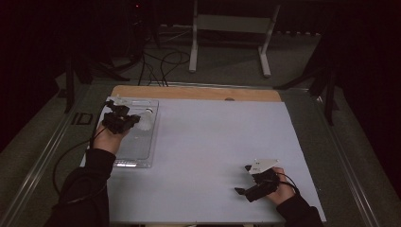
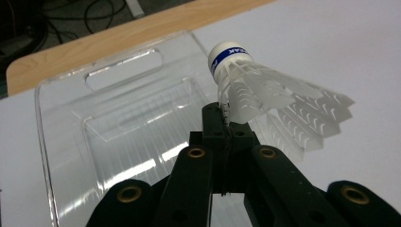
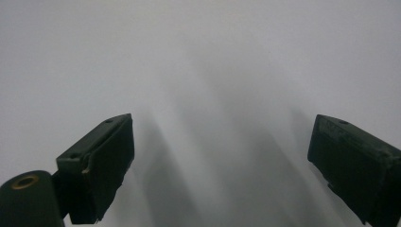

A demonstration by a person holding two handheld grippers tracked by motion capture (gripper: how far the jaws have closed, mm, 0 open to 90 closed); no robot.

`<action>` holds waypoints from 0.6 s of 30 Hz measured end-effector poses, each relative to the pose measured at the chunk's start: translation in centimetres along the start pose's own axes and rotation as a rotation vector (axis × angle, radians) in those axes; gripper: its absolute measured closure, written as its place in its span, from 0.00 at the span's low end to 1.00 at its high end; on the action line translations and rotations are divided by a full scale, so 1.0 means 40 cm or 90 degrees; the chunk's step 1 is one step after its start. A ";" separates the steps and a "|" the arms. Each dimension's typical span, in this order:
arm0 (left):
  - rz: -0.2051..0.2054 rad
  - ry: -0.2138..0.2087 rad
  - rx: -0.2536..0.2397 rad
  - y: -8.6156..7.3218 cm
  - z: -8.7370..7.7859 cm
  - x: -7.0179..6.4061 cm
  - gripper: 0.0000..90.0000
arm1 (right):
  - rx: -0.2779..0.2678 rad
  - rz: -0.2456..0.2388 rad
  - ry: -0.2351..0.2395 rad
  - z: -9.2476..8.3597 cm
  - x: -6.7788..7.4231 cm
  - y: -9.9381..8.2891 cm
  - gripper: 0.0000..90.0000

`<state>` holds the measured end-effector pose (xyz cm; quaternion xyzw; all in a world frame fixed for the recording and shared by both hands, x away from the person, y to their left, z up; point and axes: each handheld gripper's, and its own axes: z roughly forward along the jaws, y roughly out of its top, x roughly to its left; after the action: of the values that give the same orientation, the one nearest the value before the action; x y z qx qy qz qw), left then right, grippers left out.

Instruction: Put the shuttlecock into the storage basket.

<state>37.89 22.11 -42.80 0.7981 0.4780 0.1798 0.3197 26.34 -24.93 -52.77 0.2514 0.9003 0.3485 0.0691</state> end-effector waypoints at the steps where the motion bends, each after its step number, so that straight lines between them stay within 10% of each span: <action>1: -0.003 0.000 0.003 -0.002 0.004 0.002 1.00 | 0.000 0.000 0.000 0.000 0.000 0.000 0.09; 18: 0.001 0.003 0.065 -0.029 0.057 0.014 1.00 | 0.004 0.001 0.004 0.001 -0.001 -0.001 0.09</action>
<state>38.75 22.21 -45.27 0.8133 0.4866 0.1577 0.2772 26.36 -24.94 -52.84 0.2515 0.9014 0.3465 0.0648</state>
